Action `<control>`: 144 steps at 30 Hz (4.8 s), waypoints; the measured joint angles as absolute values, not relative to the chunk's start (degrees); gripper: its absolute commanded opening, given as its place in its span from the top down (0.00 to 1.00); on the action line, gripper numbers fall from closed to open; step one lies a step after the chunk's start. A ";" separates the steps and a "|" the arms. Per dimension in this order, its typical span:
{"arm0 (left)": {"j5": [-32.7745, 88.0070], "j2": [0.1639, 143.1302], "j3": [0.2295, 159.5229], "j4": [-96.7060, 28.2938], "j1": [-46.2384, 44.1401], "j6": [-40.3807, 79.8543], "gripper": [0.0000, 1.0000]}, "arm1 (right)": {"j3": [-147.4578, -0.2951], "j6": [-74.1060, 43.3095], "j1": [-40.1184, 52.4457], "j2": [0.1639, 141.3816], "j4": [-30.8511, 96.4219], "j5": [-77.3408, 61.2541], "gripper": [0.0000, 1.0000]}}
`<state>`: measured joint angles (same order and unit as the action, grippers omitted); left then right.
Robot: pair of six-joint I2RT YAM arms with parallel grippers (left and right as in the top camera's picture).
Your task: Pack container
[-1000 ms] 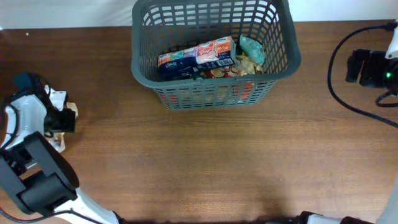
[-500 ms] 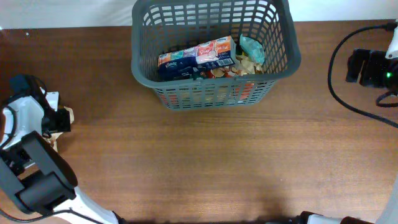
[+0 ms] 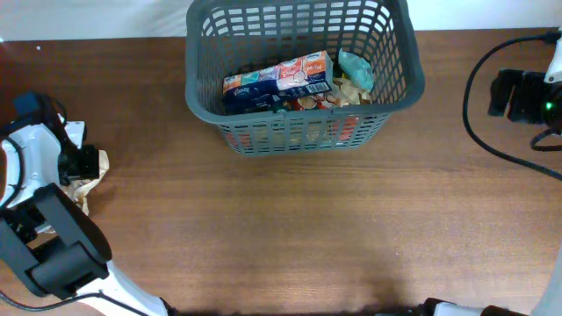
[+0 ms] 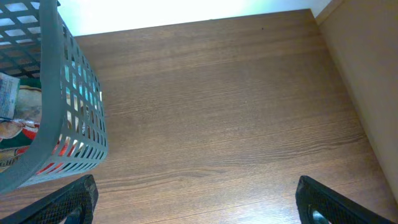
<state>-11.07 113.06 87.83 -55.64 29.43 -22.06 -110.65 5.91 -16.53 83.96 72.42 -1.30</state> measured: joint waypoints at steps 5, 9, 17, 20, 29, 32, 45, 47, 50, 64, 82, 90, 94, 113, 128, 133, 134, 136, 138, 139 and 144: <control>-12.67 113.08 87.83 -55.75 29.50 -22.06 0.35 | -110.67 5.98 -16.53 83.96 72.42 -1.30 0.01; -13.23 113.08 87.83 -56.05 30.41 -22.06 0.35 | -110.67 5.93 -16.53 83.96 72.42 -1.30 0.01; -9.82 113.23 87.83 -54.61 35.97 -22.06 0.35 | -110.67 5.91 -16.53 83.96 72.42 -1.30 0.01; -7.75 115.07 87.83 -54.46 36.53 -22.06 0.35 | -110.65 5.96 -16.53 83.96 72.42 -1.30 0.01; -5.76 122.61 87.83 -53.95 36.36 -22.06 0.52 | -110.67 5.96 -16.53 83.96 72.42 -1.30 0.01; -5.91 122.63 87.85 -53.28 36.36 -22.15 0.98 | -110.67 5.96 -16.53 83.96 72.42 -1.30 0.01; 0.91 125.69 106.52 -69.30 34.09 -22.50 0.98 | -110.65 5.96 -16.53 83.96 72.40 -1.30 0.01; 1.65 125.82 115.11 -72.38 32.75 -22.50 0.98 | -110.65 5.93 -16.53 83.96 72.47 -1.32 0.01; 2.07 126.02 131.28 -77.76 30.06 -22.50 0.99 | -110.65 5.89 -16.53 83.96 72.42 -1.30 0.01; 4.80 123.17 179.37 -80.62 1.13 -34.65 0.98 | -110.65 5.93 -16.53 83.96 72.42 -1.30 0.01; 5.78 131.68 151.28 -70.61 -20.29 -60.95 0.81 | -110.65 5.93 -16.53 83.96 72.40 -1.30 0.01; 5.58 137.60 150.41 -70.00 -20.29 -57.14 0.15 | -110.65 5.96 -16.53 83.96 72.42 -1.30 0.01; 5.61 137.36 152.35 -69.97 -20.29 -52.25 0.00 | -110.65 5.96 -16.53 83.96 72.42 -1.30 0.01; -12.01 111.85 161.18 -88.99 -4.16 -29.87 0.01 | -110.65 5.98 -16.53 83.96 72.40 -1.30 0.01; -12.93 111.94 161.10 -90.96 4.25 -28.18 0.01 | -110.65 5.96 -16.53 83.96 72.42 -1.30 0.01; -12.93 111.94 161.07 -90.96 4.25 -28.18 0.01 | -110.65 5.93 -16.53 83.96 72.40 -1.30 0.01; -12.93 111.94 161.10 -90.96 4.25 -28.18 0.01 | -110.65 5.93 -16.53 83.96 72.42 -1.30 0.01; -12.93 111.94 161.07 -90.96 4.25 -28.18 0.01 | -110.65 5.91 -16.49 83.96 72.42 -1.30 0.01; -12.93 111.94 161.07 -90.96 4.25 -28.18 0.01 | -110.59 5.93 -15.90 83.94 72.40 -1.30 0.01; -12.93 111.94 161.07 -90.96 4.25 -28.18 0.01 | -110.34 5.96 -15.44 83.77 72.27 -1.15 0.01; -12.95 111.94 161.07 -91.07 4.25 -28.14 0.01 | -100.68 5.89 -7.73 76.51 71.96 -1.10 0.01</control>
<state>-12.95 111.94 161.07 -91.07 4.25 -28.14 -100.68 5.89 -7.73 76.51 71.96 -1.10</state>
